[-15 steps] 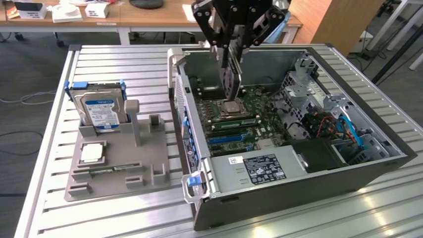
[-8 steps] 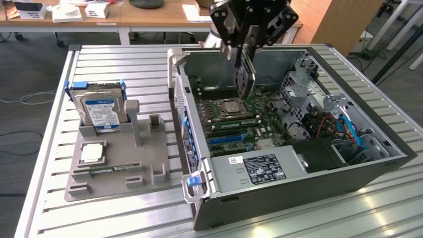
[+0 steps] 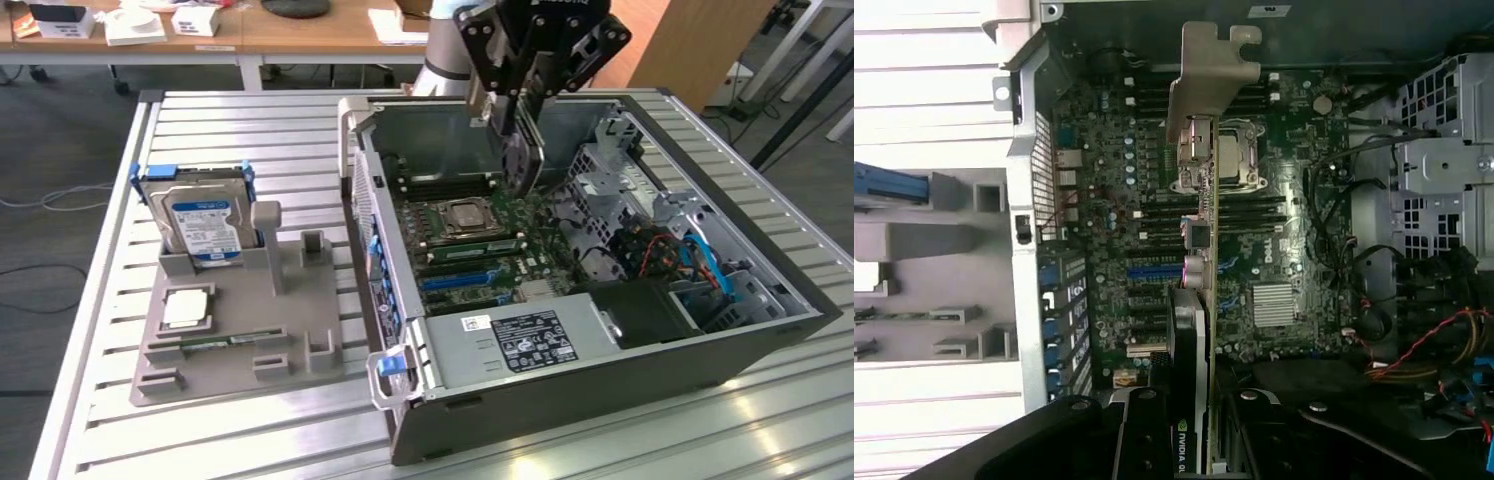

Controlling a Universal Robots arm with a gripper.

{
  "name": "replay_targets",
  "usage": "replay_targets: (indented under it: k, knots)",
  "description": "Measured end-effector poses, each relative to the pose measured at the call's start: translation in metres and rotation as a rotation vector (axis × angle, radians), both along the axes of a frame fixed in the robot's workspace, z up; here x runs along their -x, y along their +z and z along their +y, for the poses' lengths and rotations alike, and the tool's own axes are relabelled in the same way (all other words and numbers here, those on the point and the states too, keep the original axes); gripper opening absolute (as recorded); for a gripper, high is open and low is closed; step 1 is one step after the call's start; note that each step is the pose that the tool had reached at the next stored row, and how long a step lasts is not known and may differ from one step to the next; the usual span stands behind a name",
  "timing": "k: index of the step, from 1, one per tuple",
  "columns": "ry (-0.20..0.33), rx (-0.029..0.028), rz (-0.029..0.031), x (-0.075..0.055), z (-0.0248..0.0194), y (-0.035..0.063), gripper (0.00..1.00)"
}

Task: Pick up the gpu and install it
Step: 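Pick up the gpu and move the gpu toward the slot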

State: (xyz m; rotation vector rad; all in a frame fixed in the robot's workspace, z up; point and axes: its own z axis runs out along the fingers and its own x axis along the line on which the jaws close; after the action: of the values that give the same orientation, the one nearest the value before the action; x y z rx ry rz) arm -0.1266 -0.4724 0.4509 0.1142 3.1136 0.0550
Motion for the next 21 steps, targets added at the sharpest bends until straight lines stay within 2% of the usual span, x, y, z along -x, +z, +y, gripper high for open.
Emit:
replay_targets:
  k: [12, 21]
  knots:
    - [0.0, -0.0007, 0.0, -0.035, 0.0, 0.0, 0.27]
    - [0.0, -0.0009, 0.0, -0.055, 0.0, 0.0, 0.27]
